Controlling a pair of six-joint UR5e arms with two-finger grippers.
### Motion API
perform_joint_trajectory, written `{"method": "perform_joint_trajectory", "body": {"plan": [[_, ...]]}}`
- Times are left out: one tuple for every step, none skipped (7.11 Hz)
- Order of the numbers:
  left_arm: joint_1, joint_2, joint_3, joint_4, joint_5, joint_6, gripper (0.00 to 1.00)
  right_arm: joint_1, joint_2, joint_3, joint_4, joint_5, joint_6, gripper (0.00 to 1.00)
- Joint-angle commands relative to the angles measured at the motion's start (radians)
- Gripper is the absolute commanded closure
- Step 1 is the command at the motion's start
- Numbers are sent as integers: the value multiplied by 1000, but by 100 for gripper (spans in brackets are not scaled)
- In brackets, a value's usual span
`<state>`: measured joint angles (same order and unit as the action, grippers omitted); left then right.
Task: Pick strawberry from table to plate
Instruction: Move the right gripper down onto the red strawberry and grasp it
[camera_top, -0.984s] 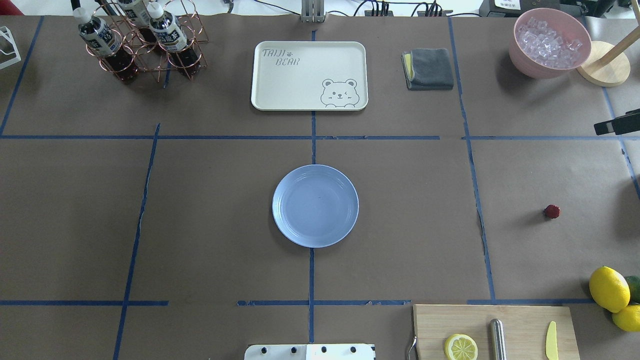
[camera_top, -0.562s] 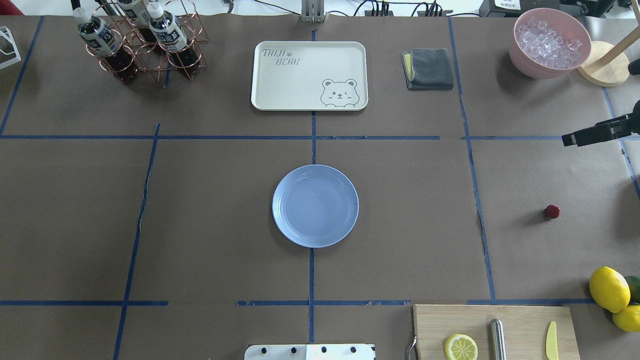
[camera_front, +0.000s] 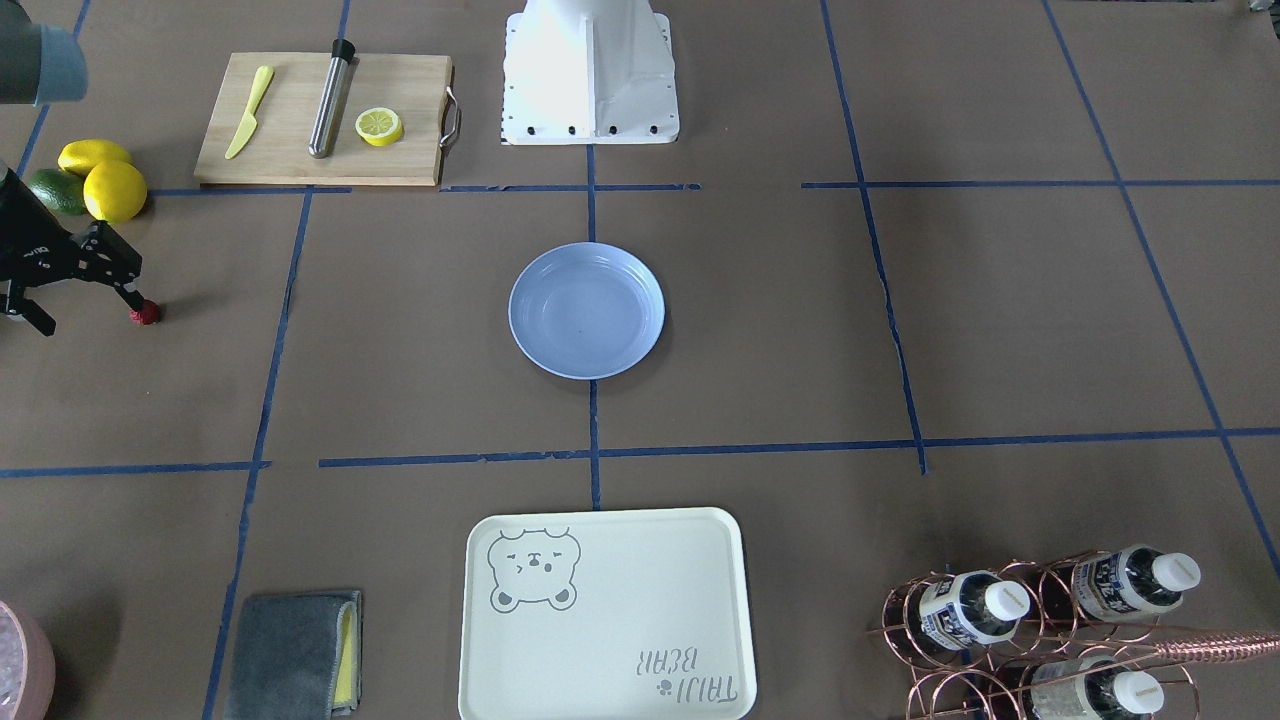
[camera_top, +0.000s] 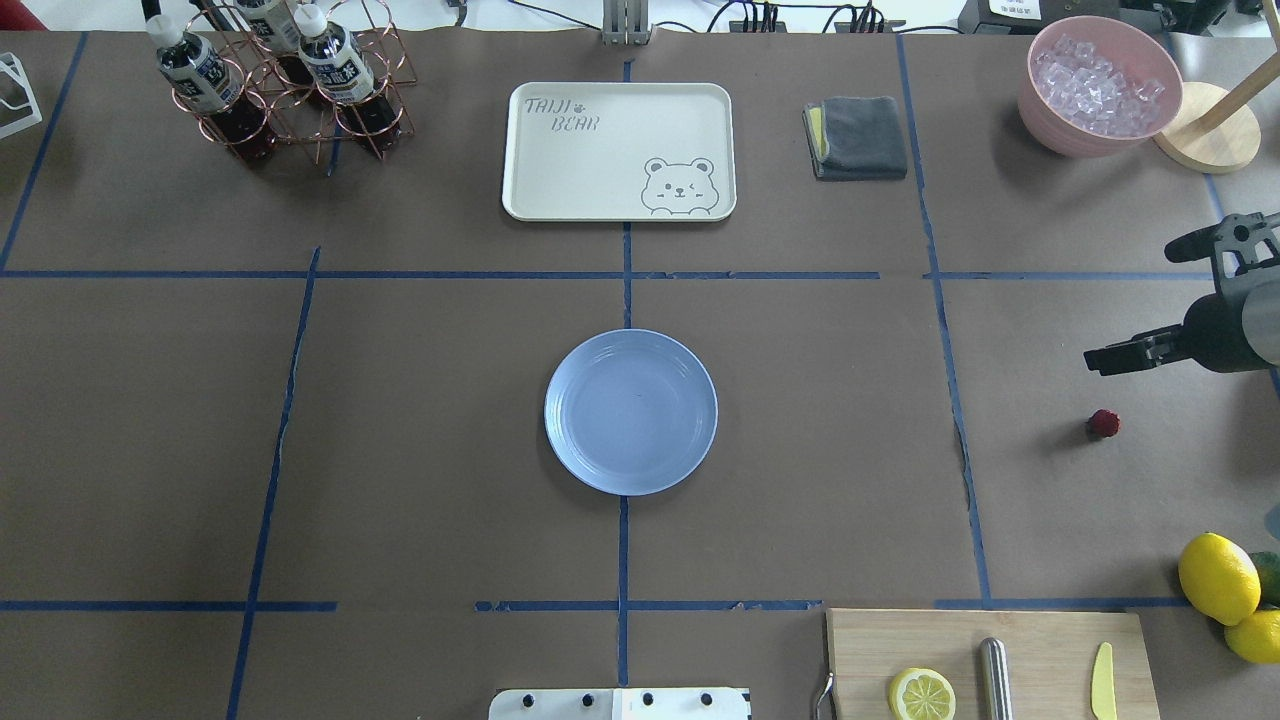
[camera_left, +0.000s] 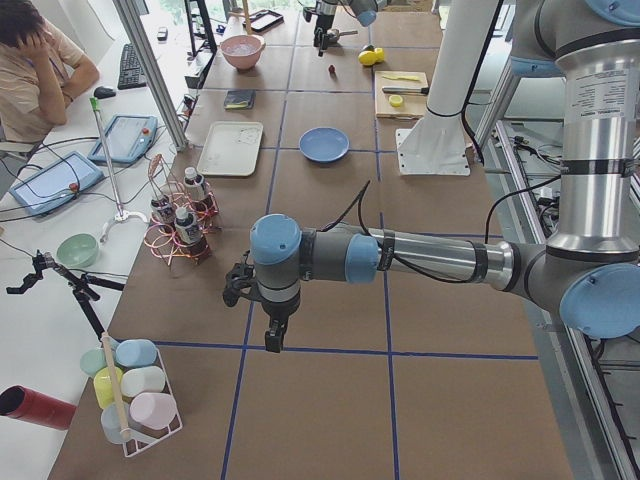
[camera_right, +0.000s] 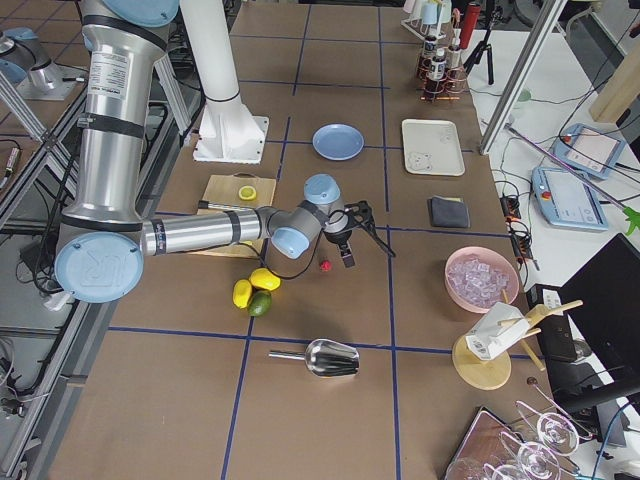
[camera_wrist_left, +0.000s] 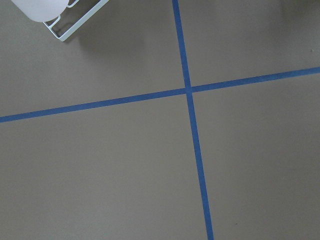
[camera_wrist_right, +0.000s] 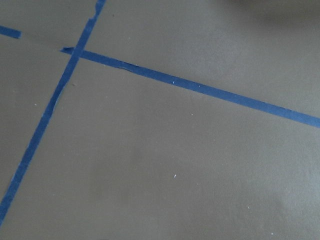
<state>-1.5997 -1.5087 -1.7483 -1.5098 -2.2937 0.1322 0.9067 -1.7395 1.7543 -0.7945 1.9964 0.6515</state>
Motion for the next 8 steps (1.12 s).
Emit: {"method": "perform_joint_trajectory", "body": {"plan": [[1,-5,1,-1,-1,0,0,-61,-15,-38,63,-33,8,2],[1,-8,6,-3,-1,1,0,-89,-23,-39,64,-54,8,4],[3,-8,4,-3,-3,1,0,-104,-41,-35,64,-54,7,8],[1,-8,4,-3,-3,1,0,-120,-46,-35,64,-57,5,13],[3,-8,4,-4,-3,1,0,-135,-45,-35,64,-57,5,25],[3,-10,4,-4,-3,1,0,-141,-46,-33,64,-57,2,61],[3,-10,4,-4,-3,1,0,-141,-46,-32,64,-57,0,100],[3,-10,1,-4,-3,1,0,-140,-46,-30,64,-57,-3,100]]}}
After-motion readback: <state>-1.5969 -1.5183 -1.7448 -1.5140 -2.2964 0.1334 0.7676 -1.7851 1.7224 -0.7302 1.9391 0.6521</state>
